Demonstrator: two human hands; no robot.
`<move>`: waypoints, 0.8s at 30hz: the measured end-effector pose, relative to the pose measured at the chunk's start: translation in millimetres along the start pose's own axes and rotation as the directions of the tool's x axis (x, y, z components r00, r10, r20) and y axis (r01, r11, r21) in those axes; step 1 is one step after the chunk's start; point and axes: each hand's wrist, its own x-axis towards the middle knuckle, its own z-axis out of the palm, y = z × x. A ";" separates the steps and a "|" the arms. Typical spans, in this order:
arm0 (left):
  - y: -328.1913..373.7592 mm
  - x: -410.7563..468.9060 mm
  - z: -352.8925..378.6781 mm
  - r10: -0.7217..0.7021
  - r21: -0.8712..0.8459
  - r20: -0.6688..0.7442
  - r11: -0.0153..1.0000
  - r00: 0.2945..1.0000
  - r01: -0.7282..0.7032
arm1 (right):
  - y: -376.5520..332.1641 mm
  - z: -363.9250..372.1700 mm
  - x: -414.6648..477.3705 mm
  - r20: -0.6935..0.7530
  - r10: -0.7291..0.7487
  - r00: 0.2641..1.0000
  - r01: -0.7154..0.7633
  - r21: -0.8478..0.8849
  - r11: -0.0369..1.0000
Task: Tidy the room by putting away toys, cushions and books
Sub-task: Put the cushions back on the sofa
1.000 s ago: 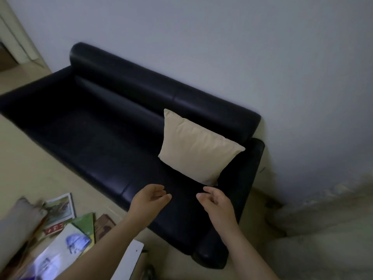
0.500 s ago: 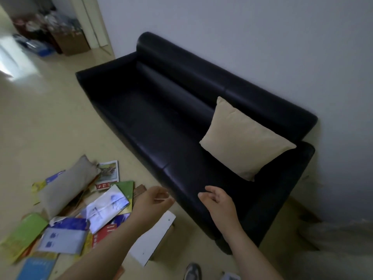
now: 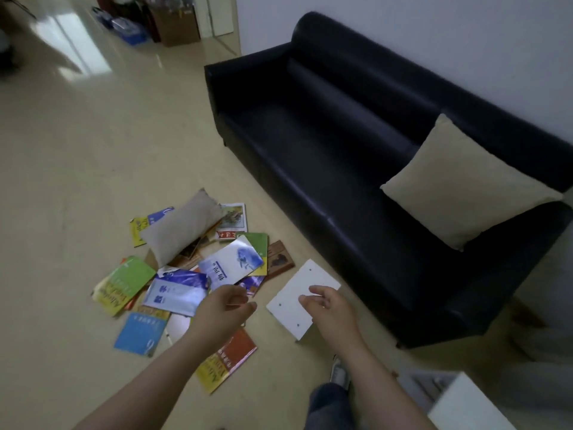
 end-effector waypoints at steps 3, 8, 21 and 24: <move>-39.7 -13.6 -37.2 -0.023 0.020 -0.001 1.000 1.000 0.023 | 6.0 50.6 -20.1 -0.001 0.013 1.000 -0.013 -0.007 1.000; -91.0 -23.8 -85.3 -0.065 0.016 0.017 0.998 0.998 0.064 | 4.7 110.9 -50.6 0.028 0.031 0.999 -0.029 -0.045 0.999; -115.7 6.7 -151.6 -0.102 -0.045 -0.049 0.994 0.994 0.100 | -21.6 178.6 -22.6 0.067 0.035 0.997 -0.025 -0.134 0.991; -122.0 12.4 -163.0 -0.111 -0.052 -0.054 0.993 0.992 0.108 | -26.0 193.4 -18.0 0.089 0.051 0.995 -0.037 -0.150 0.988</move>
